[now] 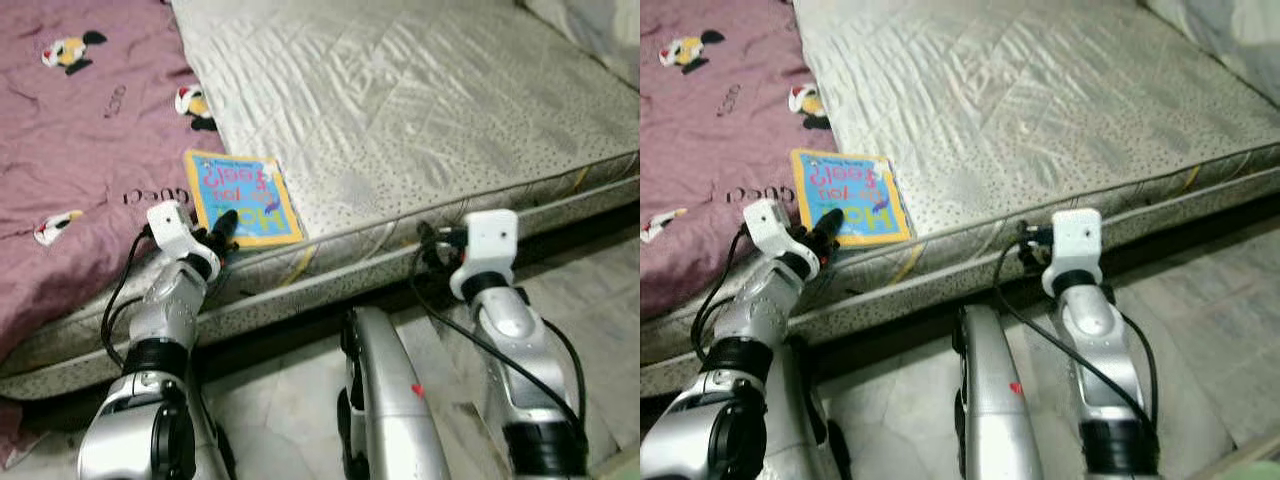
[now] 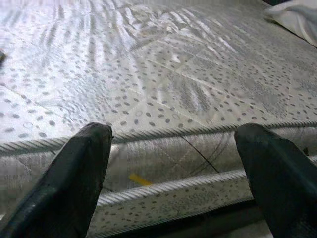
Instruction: Clean up the room
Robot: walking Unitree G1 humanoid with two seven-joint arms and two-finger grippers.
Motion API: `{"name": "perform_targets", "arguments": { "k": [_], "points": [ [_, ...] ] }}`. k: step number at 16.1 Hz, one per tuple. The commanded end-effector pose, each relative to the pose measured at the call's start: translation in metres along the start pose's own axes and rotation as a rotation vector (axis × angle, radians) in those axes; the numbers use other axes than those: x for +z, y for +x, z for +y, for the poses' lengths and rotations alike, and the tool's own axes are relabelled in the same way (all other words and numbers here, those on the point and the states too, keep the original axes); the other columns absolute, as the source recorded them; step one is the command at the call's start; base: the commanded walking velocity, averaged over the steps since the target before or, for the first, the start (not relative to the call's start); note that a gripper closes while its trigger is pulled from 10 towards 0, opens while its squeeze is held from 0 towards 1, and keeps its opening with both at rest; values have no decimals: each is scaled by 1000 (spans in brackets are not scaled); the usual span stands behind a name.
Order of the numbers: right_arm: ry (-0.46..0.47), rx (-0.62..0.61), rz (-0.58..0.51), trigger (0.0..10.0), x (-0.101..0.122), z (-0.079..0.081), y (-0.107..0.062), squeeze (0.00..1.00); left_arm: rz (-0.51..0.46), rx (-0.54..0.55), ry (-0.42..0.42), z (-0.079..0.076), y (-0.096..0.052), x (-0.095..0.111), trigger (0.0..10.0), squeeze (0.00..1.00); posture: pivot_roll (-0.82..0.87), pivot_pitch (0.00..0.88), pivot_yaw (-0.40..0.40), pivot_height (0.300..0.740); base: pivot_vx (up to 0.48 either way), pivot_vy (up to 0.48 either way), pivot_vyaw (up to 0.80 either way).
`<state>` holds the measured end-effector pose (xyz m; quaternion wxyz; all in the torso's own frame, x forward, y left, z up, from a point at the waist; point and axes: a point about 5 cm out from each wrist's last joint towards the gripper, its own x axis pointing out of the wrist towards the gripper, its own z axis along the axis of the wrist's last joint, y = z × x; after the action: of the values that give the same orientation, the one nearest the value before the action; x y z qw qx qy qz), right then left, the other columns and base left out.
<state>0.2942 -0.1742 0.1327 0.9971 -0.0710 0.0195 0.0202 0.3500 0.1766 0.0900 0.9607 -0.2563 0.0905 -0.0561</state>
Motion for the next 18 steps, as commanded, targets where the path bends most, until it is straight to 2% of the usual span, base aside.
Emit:
{"name": "perform_targets", "arguments": {
  "k": [1,3,6,8,10,12,13,15,16,18],
  "points": [
    [2,-3,-11,10000,1,1,2,0,21,30,24,8,-3,-1,0,0,-150,69,-49,475,0,0,0],
    [9,1,-19,10000,1,5,7,0,17,28,66,7,-2,1,0,0,-134,53,-43,475,0,0,0],
    [17,4,-31,10000,1,8,12,0,-18,-3,64,2,0,8,0,0,-115,28,-41,475,0,0,0],
    [25,7,-47,10000,3,13,20,0,-71,-24,87,-4,3,19,0,0,-92,1,-41,475,0,0,0],
    [46,22,-83,10000,8,20,27,0,-166,-60,109,-14,6,41,0,0,-67,0,-40,475,0,0,0],
    [81,46,-110,10000,11,28,31,0,-239,-79,146,-21,4,57,0,0,-45,0,-35,475,0,0,0],
    [90,51,-109,10000,9,33,33,0,-281,-93,173,-26,-1,65,0,0,-31,0,-31,475,0,0,0],
    [116,43,-96,10000,5,37,36,0,-323,-110,214,-31,-12,69,0,0,-13,0,-21,475,0,0,0],
    [87,20,-92,10000,4,39,37,0,-352,-101,248,-33,-21,69,0,0,-5,0,-14,475,0,0,0],
    [116,38,-128,10000,8,46,37,0,-409,-65,330,-37,-43,66,0,0,3,0,3,475,0,0,0]
  ]
}}
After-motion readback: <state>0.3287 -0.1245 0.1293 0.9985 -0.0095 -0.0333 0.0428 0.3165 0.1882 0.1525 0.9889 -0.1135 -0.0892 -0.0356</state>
